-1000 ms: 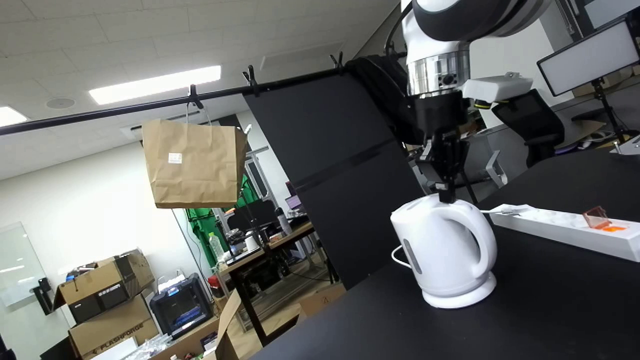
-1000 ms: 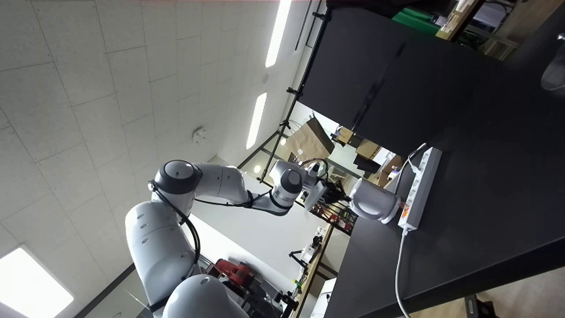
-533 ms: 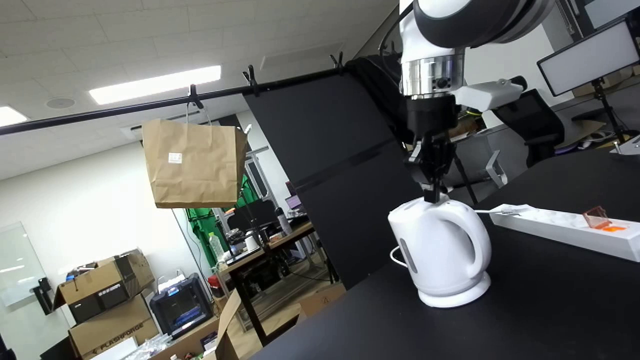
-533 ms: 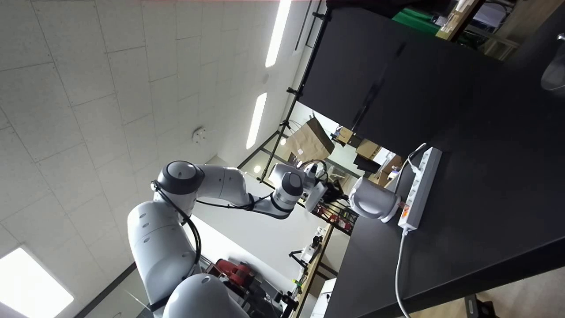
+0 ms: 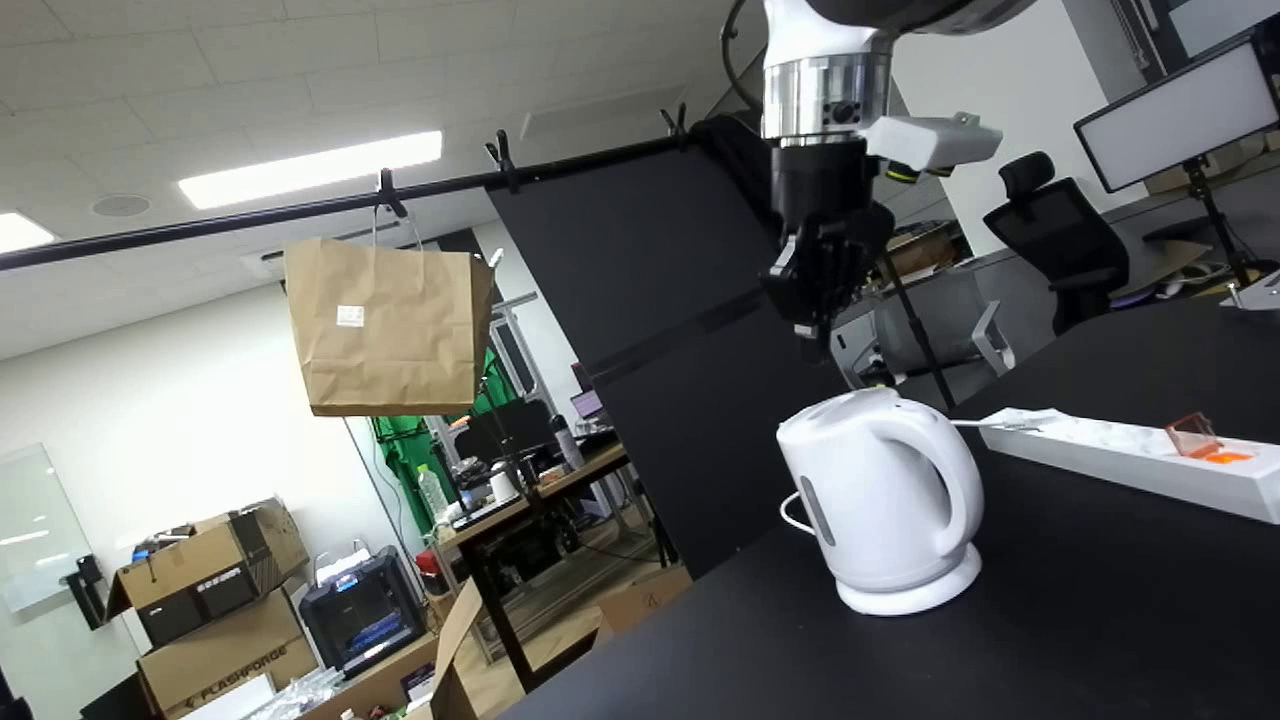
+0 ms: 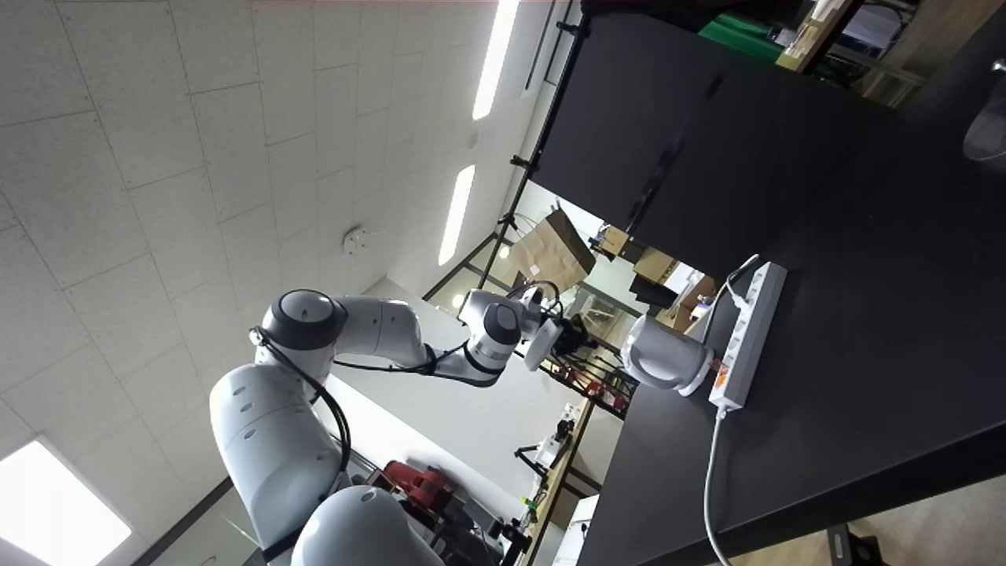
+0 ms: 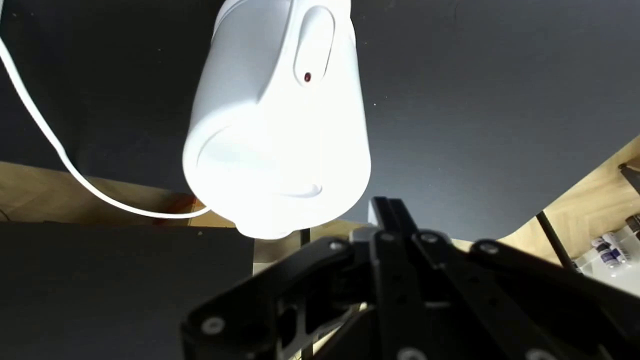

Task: Press on the electric kettle

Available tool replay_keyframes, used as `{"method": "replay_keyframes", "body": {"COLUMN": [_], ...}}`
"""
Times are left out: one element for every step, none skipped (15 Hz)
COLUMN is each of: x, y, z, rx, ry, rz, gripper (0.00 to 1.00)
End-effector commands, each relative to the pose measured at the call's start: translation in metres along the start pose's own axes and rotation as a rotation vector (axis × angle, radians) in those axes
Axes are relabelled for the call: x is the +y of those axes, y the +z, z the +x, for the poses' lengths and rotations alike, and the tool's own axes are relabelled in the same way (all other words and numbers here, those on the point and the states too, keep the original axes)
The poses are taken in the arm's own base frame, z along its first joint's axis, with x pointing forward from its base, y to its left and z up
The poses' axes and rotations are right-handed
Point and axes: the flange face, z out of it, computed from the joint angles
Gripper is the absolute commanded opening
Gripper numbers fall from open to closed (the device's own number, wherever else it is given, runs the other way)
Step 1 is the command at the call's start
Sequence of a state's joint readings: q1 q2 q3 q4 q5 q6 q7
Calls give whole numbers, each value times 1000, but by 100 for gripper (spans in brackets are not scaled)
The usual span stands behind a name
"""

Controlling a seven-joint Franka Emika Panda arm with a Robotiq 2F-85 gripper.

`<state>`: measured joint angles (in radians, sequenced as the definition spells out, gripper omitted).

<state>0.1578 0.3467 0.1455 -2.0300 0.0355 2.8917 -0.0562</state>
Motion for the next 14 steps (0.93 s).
{"method": "replay_keyframes", "body": {"x": [-4,-3,-2,-1,0,1,3,4,5,7,8,9,10,11], "y": [-23,-26,-28,-30,-32,-33,-35,-36,-37,-38,-39,-40,-40,-40], "z": [7,8,8,9,10,10,10,10,10,9,9,9,8,7], "rx": [4,5,-1,-4,-10,-17,-21,-28,-33,-43,-55,-77,-99,-115], "ry": [-9,-10,-12,-13,-11,-8,-6,-5,-5,-5,-2,3,13,19], "rz": [-15,-21,-25,-28,-29,-31,-34,-39,-42,-48,-53,-52,-52,-57], "gripper": [26,27,33,40,47,54,60,67,73,81,87,93,99,100]}}
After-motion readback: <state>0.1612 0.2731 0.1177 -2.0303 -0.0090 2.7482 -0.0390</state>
